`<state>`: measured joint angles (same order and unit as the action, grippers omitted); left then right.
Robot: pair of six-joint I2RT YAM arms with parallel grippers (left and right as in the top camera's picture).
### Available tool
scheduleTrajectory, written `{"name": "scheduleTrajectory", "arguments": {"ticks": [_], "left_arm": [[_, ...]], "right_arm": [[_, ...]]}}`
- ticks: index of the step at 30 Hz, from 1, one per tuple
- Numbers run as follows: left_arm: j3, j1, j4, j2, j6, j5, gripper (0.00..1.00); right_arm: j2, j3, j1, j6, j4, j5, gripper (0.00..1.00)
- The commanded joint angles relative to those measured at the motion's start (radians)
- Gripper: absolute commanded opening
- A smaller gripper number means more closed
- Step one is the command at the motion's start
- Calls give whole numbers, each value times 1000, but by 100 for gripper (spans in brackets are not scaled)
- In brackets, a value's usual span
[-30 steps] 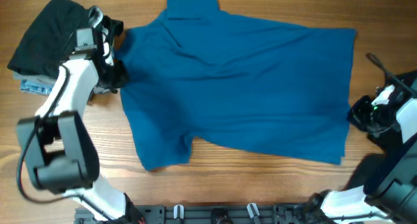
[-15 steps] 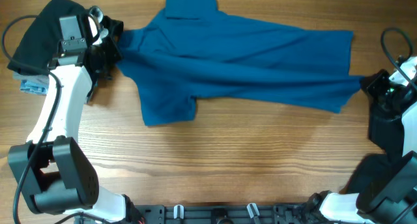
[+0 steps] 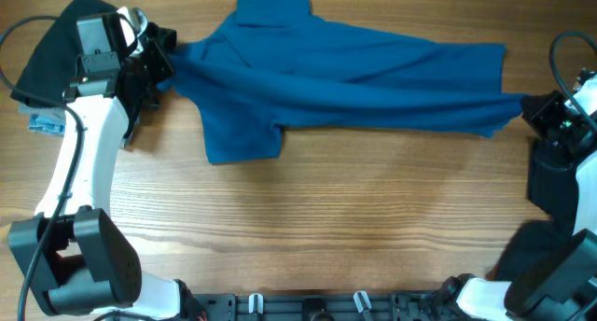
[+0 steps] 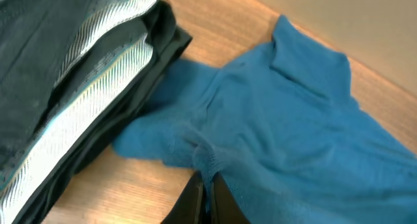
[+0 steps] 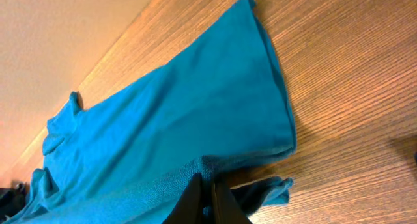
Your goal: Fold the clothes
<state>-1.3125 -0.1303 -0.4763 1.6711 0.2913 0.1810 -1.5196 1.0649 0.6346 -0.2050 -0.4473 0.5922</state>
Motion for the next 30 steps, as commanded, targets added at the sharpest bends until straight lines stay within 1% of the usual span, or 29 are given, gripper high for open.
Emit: {"name": "scheduleTrajectory", "arguments": {"ticks": [1, 6, 13, 16, 18, 20, 22, 23, 24, 27, 29, 30], "left_arm": [[-30, -6, -30, -36, 5, -6, 4], [-30, -6, -43, -81, 1, -7, 4], [-30, -6, -57, -126, 1, -8, 4], [-30, -6, -93, -221, 1, -43, 4], [-30, -6, -124, -331, 2, -97, 4], [-30, -6, -134, -452, 2, -113, 4], [-30, -6, -134, -586, 9, -173, 4], [-30, -6, -134, -615, 9, -199, 4], [-30, -6, -128, -678, 8, -265, 4], [-31, -6, -119, -769, 4, -355, 4], [-31, -6, -119, -781, -16, -358, 4], [-31, -6, -119, -777, -26, -359, 4]], "right_arm": [[54, 22, 0, -3, -2, 15, 4], [111, 22, 0, -4, 6, 8, 4], [134, 22, 2, -5, -18, 8, 4], [213, 25, 40, -5, -67, 11, 4], [304, 52, 76, -8, -154, 12, 3], [374, 124, 100, -5, -272, 12, 4], [389, 235, 100, -4, -385, 11, 4], [389, 278, 100, -4, -413, 11, 4], [389, 340, 100, -5, -439, 11, 4], [389, 463, 100, -5, -546, -19, 4], [389, 515, 100, -7, -622, -88, 4], [389, 519, 100, -8, -632, -104, 4]]}}
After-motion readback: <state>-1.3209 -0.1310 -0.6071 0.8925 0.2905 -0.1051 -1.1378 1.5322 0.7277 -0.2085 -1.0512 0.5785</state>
